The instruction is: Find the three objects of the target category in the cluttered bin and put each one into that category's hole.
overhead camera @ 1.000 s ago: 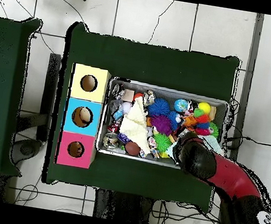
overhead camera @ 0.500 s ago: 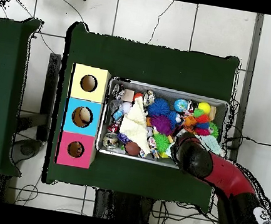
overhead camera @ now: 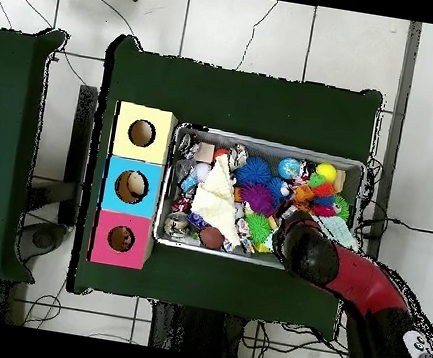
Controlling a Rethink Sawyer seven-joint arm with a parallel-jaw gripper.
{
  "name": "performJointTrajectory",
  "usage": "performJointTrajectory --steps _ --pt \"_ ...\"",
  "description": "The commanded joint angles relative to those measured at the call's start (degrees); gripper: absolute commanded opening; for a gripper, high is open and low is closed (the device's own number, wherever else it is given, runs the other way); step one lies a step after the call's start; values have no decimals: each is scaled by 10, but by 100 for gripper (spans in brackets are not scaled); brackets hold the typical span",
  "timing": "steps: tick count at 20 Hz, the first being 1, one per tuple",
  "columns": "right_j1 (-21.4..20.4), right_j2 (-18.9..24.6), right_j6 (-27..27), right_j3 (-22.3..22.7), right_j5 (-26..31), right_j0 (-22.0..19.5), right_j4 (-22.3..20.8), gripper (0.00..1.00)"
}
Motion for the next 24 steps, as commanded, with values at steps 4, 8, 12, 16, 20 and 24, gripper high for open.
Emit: performJointTrajectory --steps 4,8,12,16,20,24 --pt "23 15 7 -28 5 -3 -28 100" --pt "51 -3 9 -52 -4 4 -33 100" --pt "72 -18 12 -71 -20 8 -39 100" --pt "78 -22 8 -81 -21 8 -42 100" --pt "87 -25 7 -94 -19 12 -48 100" --pt "97 -27 7 -105 -20 16 -54 100"
